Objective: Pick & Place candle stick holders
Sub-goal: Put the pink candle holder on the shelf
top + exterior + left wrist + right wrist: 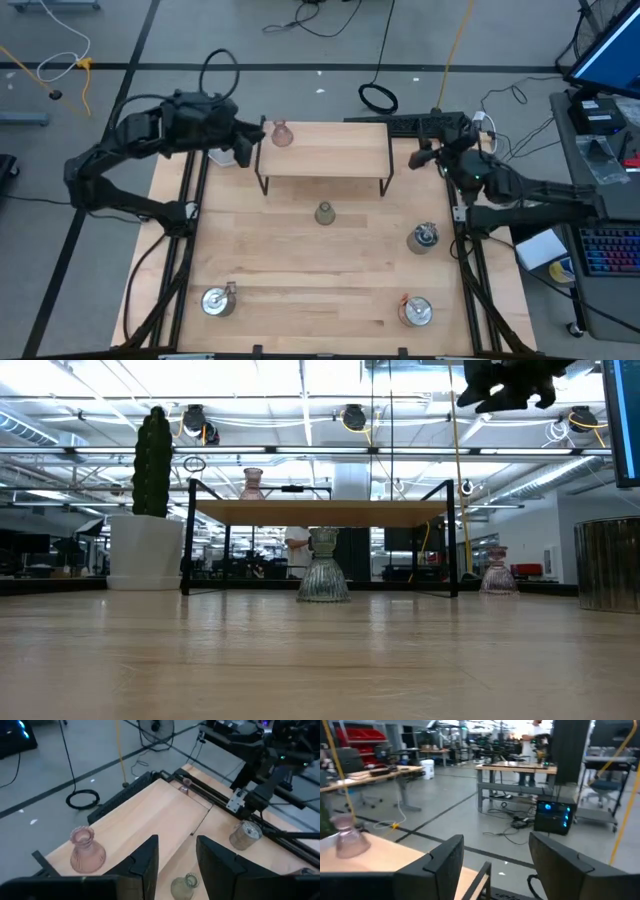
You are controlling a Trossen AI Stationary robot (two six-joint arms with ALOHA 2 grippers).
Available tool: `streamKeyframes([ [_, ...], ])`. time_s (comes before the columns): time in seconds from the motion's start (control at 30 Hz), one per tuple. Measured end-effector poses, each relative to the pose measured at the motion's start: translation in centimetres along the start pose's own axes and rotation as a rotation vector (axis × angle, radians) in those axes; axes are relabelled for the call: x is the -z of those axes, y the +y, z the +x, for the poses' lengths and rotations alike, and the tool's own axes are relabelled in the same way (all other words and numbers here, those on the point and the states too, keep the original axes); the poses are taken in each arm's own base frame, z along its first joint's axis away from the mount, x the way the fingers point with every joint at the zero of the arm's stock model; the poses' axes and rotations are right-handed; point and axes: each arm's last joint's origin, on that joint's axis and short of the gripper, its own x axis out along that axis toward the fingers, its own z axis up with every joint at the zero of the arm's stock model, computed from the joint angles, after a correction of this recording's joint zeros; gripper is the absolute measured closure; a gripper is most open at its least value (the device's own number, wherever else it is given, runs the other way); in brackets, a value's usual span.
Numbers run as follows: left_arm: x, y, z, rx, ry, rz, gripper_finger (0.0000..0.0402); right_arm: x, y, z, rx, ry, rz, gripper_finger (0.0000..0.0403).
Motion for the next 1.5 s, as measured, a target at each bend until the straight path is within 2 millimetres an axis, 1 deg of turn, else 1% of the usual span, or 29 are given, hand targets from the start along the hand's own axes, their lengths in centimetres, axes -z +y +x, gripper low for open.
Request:
streamKeyframes([
  [0.1,1.3,0.3,-0.6,0.025,-0.041,-0.006,0.0270,-0.4,-0.3,0.3,0.022,0.060,-0.018,0.0199],
  [0.2,2.7,0.8,-1.3,0.058,-0.093,-0.005,0.0270,-0.8,-0.8,0.6,0.006,0.134,0.034,0.0210],
  [0.3,4.3,1.4,-2.2,0.084,-0.126,0.005,0.0270,-0.6,-1.2,1.0,-0.004,0.221,0.059,0.0217],
  [0.4,5.8,2.0,-3.2,0.111,-0.150,0.009,0.0270,-0.2,-1.5,1.6,-0.004,0.279,0.055,0.0219],
  [0.57,7.7,2.8,-4.7,0.166,-0.204,0.020,0.0270,0.4,-1.9,2.9,-0.013,0.359,0.059,0.0220],
  [0.8,9.7,3.8,-5.9,0.197,-0.233,0.013,0.0270,2.0,-2.8,5.1,0.057,0.511,0.015,0.0220],
  [1.07,11.2,4.7,-6.6,0.204,-0.247,-0.009,0.0270,4.6,-4.5,7.0,0.164,0.778,-0.028,0.0220],
  [1.27,11.7,4.9,-6.5,0.190,-0.244,-0.024,0.0270,5.4,-5.7,8.4,0.175,0.867,0.045,0.0220],
  [1.5,11.7,4.9,-6.4,0.190,-0.242,-0.029,0.0270,5.9,-7.3,9.3,0.181,0.939,0.139,0.0220],
])
